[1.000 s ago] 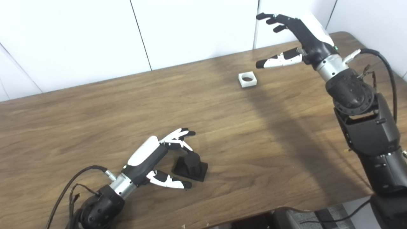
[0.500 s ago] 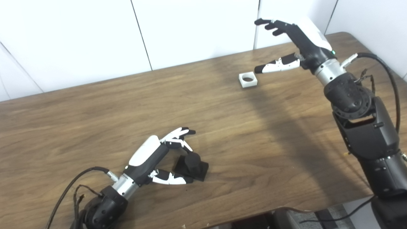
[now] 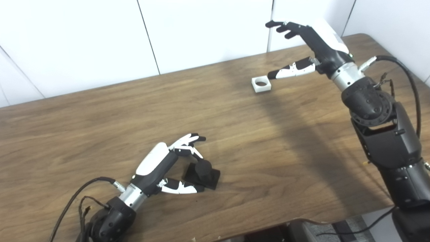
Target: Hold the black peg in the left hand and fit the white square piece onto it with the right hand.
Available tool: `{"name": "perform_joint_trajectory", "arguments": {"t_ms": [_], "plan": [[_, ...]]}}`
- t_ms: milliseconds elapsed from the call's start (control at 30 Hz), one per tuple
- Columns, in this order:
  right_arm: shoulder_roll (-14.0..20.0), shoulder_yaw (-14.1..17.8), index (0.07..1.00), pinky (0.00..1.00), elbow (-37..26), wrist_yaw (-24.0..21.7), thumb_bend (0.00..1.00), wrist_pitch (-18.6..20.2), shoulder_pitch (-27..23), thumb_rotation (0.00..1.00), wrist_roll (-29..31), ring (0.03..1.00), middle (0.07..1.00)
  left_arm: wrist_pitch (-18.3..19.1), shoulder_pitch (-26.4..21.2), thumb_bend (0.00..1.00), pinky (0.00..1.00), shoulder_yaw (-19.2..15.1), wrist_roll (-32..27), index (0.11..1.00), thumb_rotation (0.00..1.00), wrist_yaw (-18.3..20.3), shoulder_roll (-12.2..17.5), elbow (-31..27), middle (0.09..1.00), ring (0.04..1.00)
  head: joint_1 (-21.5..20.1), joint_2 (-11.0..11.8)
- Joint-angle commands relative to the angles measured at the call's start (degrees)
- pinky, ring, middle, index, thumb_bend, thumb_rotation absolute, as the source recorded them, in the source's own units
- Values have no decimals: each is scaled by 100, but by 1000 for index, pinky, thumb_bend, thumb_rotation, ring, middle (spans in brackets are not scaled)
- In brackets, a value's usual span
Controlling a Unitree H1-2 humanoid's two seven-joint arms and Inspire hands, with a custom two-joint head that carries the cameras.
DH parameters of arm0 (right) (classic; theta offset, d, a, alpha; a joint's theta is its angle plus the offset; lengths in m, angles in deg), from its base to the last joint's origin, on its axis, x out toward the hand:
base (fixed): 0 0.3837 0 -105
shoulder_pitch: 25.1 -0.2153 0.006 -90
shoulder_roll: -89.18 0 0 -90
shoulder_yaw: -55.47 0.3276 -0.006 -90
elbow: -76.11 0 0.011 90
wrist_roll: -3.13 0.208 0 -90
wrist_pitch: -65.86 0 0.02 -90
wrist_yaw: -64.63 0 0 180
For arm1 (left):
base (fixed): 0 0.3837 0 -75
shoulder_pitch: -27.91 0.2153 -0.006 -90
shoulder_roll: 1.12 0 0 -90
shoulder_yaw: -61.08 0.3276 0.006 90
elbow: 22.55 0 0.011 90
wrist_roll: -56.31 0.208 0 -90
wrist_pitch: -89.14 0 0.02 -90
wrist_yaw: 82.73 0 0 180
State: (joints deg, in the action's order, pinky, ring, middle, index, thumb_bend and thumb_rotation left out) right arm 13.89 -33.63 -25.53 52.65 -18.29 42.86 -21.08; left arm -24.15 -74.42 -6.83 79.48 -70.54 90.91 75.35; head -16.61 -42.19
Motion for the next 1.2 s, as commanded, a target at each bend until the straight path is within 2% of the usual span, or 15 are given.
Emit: {"name": "perform_joint_trajectory", "arguments": {"t_ms": [0, 167, 400, 967, 1167], "plan": [[326, -110, 795, 723, -24, -180, 777, 47, -386, 267, -253, 856, 880, 532, 163, 522, 796, 25, 335, 490, 70, 221, 187, 286, 895, 946, 3, -5], [665, -557, 781, 673, 327, -770, 817, 354, -839, 283, -745, 852, 909, 600, 158, 522, 805, 39, 348, 491, 71, 261, 188, 262, 897, 951, 25, 5], [802, -1012, 763, 684, 1090, -1221, 830, 463, -1411, 257, -1000, 854, 896, 499, 180, 522, 804, 42, 352, 490, 72, 188, 172, 318, 893, 942, 72, 12], [582, -1531, 763, 640, 2482, -1116, 823, 238, -2015, 244, -1260, 831, 876, 424, 196, 523, 775, 28, 323, 490, 72, 159, 200, 321, 891, 938, 148, -15], [538, -1767, 772, 685, 2788, -1155, 824, 291, -2175, 260, -1424, 840, 879, 447, 230, 522, 788, 30, 320, 490, 73, 161, 200, 281, 892, 938, 185, -39]]}}
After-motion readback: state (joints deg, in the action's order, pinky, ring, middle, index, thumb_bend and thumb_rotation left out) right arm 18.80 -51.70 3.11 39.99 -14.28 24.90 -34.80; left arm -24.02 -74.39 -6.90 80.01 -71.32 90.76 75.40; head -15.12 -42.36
